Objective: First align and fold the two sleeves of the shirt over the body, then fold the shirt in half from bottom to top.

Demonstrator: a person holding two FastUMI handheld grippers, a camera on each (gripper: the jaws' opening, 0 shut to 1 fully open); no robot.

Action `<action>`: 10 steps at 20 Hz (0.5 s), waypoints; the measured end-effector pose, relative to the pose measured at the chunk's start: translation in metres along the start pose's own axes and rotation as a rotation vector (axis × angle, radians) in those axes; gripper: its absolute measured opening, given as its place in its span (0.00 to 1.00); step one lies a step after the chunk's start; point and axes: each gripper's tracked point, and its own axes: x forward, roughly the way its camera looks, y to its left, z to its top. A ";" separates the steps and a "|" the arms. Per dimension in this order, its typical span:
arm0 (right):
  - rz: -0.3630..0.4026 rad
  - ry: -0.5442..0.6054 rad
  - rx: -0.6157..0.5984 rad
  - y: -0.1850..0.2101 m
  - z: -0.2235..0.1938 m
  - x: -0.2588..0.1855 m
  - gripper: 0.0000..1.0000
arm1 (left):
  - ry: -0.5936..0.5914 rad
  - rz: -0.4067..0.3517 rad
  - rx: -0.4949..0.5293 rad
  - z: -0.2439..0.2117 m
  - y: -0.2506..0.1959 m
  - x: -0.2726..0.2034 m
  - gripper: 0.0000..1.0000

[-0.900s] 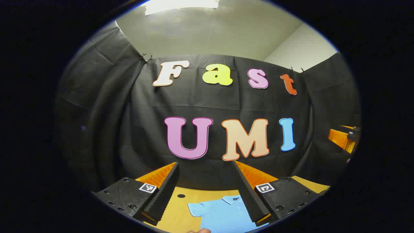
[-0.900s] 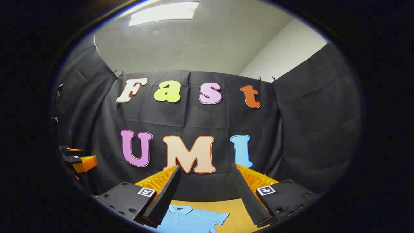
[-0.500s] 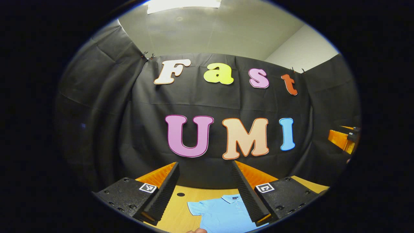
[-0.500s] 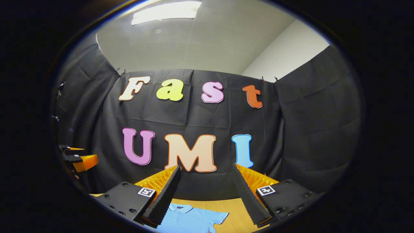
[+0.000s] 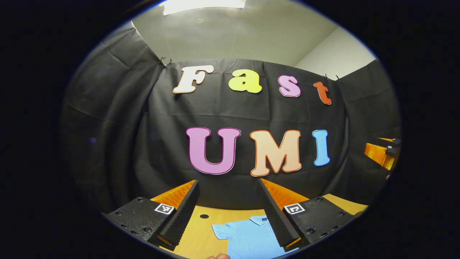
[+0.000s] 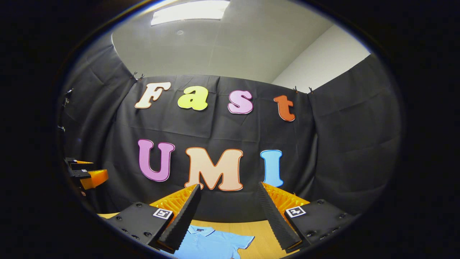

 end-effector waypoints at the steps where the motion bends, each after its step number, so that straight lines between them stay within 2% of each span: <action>1: 0.006 0.005 -0.004 0.004 -0.004 0.003 0.98 | -0.004 -0.002 0.002 0.000 0.003 0.000 0.95; 6: -0.033 0.112 -0.052 0.001 -0.056 0.018 0.96 | 0.009 -0.081 0.003 -0.013 0.009 -0.002 0.94; 8: 0.003 0.189 -0.066 0.006 -0.092 0.025 0.98 | 0.036 -0.107 -0.015 -0.024 0.006 -0.002 0.94; 10: 0.031 0.283 -0.126 -0.005 -0.131 0.032 0.98 | 0.064 -0.101 -0.019 -0.034 0.004 0.001 0.94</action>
